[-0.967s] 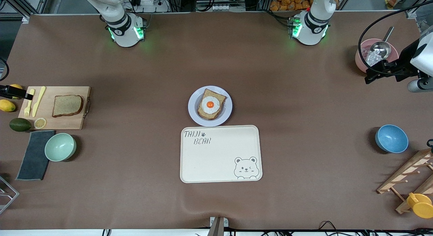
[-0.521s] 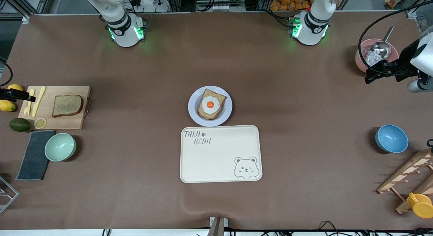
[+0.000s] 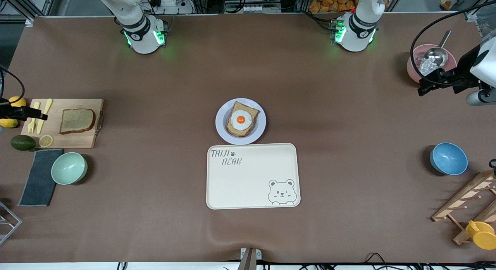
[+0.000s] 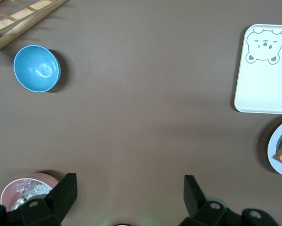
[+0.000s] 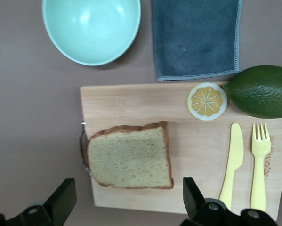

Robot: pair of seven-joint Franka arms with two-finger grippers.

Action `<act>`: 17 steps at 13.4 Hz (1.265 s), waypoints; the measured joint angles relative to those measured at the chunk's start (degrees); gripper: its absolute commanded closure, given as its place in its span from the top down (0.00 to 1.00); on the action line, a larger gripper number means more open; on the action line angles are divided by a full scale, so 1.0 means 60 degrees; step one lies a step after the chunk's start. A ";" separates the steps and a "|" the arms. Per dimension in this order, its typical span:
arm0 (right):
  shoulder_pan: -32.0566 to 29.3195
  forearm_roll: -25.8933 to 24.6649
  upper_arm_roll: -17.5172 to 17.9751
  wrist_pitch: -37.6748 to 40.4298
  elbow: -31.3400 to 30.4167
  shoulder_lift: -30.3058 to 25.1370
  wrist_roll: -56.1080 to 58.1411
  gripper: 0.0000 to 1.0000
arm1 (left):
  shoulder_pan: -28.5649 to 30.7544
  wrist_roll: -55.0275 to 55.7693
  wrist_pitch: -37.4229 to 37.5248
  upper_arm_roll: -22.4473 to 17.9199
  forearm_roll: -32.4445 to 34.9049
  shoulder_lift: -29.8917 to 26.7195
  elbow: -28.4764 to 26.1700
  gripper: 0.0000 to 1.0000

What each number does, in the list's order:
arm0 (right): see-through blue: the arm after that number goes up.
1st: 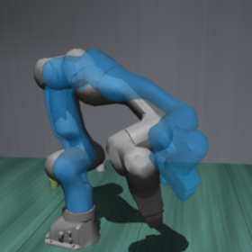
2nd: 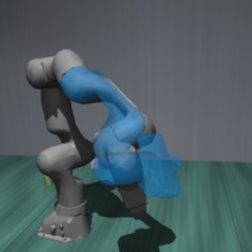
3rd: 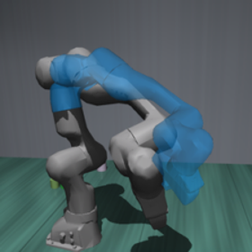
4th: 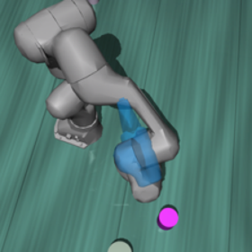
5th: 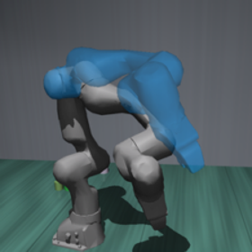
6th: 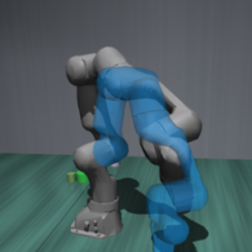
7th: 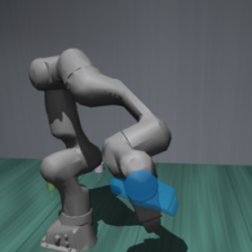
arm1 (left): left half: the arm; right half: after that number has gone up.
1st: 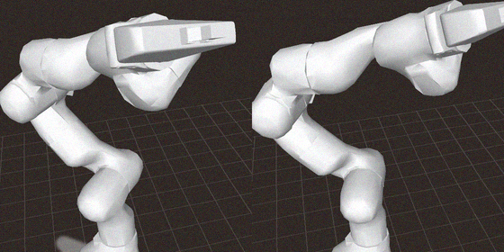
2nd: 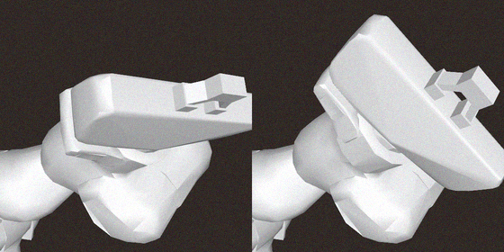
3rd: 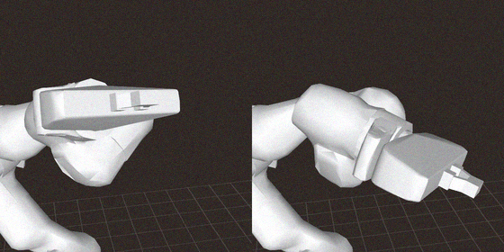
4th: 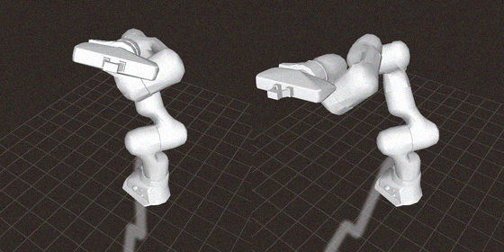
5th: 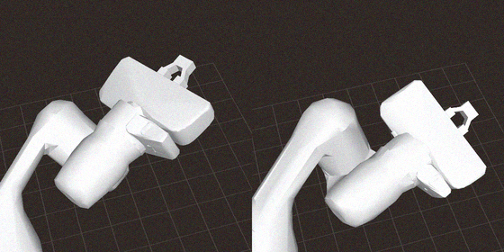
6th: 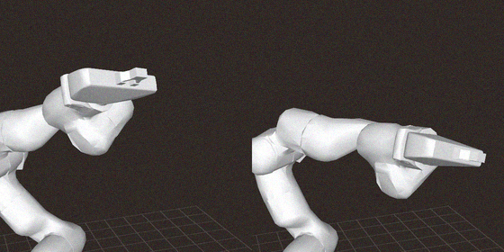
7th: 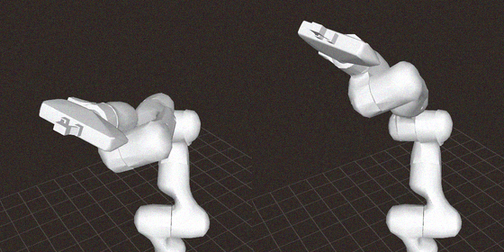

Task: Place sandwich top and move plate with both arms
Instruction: 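Reach the right gripper down to the bread slice on the board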

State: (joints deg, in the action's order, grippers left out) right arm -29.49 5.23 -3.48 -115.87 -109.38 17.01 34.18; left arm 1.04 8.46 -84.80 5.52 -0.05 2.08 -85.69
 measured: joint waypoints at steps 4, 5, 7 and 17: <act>-0.0458 0.0225 -0.0001 -0.0537 -0.0201 0.0609 0.0815 0.91 | 0.0000 0.0000 0.0000 0.0000 0.0000 0.0000 0.0000 1.00; -0.0503 0.0255 -0.0001 -0.0634 -0.0202 0.0741 0.0929 0.86 | 0.0000 0.0000 0.0000 0.0000 0.0000 0.0000 0.0000 1.00; -0.0511 0.0271 0.0010 -0.0885 -0.0204 0.0956 0.1191 0.82 | 0.0000 0.0000 0.0000 0.0000 0.0000 0.0000 0.0000 1.00; -0.0524 0.0729 0.0021 -0.1652 -0.0212 0.1821 0.2817 0.72 | 0.0000 0.0000 0.0000 0.0000 0.0000 0.0000 0.0000 1.00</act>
State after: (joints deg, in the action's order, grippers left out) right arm -32.63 9.61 -3.35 -125.78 -110.65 27.93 51.09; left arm 1.05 8.46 -84.80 5.52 -0.05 2.08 -85.69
